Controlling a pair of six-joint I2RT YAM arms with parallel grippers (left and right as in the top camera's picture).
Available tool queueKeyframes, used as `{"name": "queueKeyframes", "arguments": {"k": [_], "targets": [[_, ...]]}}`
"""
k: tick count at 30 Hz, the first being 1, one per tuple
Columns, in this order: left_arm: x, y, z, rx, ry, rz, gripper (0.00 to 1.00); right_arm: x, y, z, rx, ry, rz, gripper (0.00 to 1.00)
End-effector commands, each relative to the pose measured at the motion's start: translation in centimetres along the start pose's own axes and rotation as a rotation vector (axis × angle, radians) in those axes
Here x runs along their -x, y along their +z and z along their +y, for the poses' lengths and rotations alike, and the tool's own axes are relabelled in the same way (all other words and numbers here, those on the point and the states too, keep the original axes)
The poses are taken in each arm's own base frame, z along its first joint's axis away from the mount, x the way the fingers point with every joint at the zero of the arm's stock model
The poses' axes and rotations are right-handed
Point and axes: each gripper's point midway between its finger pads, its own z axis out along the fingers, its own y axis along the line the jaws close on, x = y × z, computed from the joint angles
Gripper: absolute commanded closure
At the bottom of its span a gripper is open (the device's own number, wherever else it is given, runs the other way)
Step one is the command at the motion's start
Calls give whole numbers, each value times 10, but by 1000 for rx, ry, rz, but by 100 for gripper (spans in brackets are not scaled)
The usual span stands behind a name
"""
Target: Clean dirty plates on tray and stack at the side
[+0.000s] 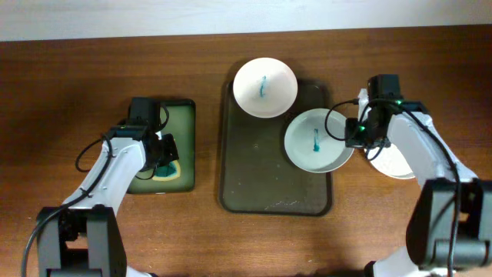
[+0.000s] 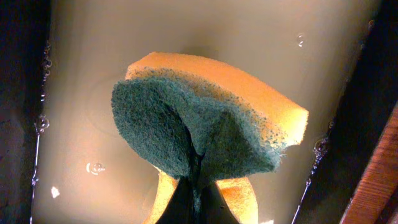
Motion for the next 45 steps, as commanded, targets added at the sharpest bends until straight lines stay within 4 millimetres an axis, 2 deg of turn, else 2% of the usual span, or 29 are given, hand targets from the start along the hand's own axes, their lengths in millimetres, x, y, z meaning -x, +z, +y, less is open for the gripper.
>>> {"name": "queueKeyframes", "arguments": {"k": [1,3,4,5,6,7,8,10,13,16,19,20,25,27,29,31,33,37,38,39,42,43,44,45], "targets": [[3,-4,-2,-15,10,-12,100,-23,-23,21,90,46,65,96],[3,-4,-3,-16,10,-15,100,-61,-1,51,102,-23,160,96],[3,-4,-3,-16,10,-15,100,-79,17,77,140,-21,173,96],[3,-4,-3,-16,10,-15,100,-83,22,102,178,-10,158,96],[3,-4,-3,-16,10,-14,100,-81,22,110,182,20,147,87],[3,-4,-3,-16,10,-14,100,-77,22,111,177,88,138,69],[3,-4,-3,-16,11,-15,100,-73,20,112,182,89,125,67],[3,-4,-3,-16,12,-14,100,-63,7,116,202,21,80,67],[10,2,-5,-22,34,-45,100,-50,-24,120,231,-97,-18,67],[3,31,-12,-54,36,-15,100,-48,-48,120,248,-143,-82,65],[-17,60,-15,-67,39,87,100,-52,-49,119,244,-141,-68,65],[-22,64,-18,-90,40,114,100,-53,-49,119,243,-141,-65,65],[-27,62,-18,-91,39,142,100,-58,-48,117,236,-139,-43,61],[-17,55,-21,-95,54,130,100,-59,-47,115,228,-138,-40,59],[0,39,-26,-98,66,123,100,-57,-45,109,189,-136,-48,59],[24,8,-32,-101,78,116,100,-57,-38,104,162,-165,-46,59],[39,-21,-42,-141,106,109,100,-68,-26,107,181,-223,1,59],[51,-71,-66,-245,154,25,100,-74,6,109,184,-221,82,60],[51,-76,-66,-236,161,9,100,-74,10,111,196,-228,88,63],[54,-81,-61,-181,172,-23,100,-74,21,124,267,-262,102,66],[51,-79,-51,-124,173,-17,100,-78,45,125,271,-255,146,66],[51,-78,-50,-117,173,-15,100,-81,56,125,270,-251,170,71],[50,-79,-51,-118,176,-15,100,-84,65,124,264,-249,189,87],[50,-79,-51,-119,177,-14,100,-84,66,124,260,-242,188,92]]}}
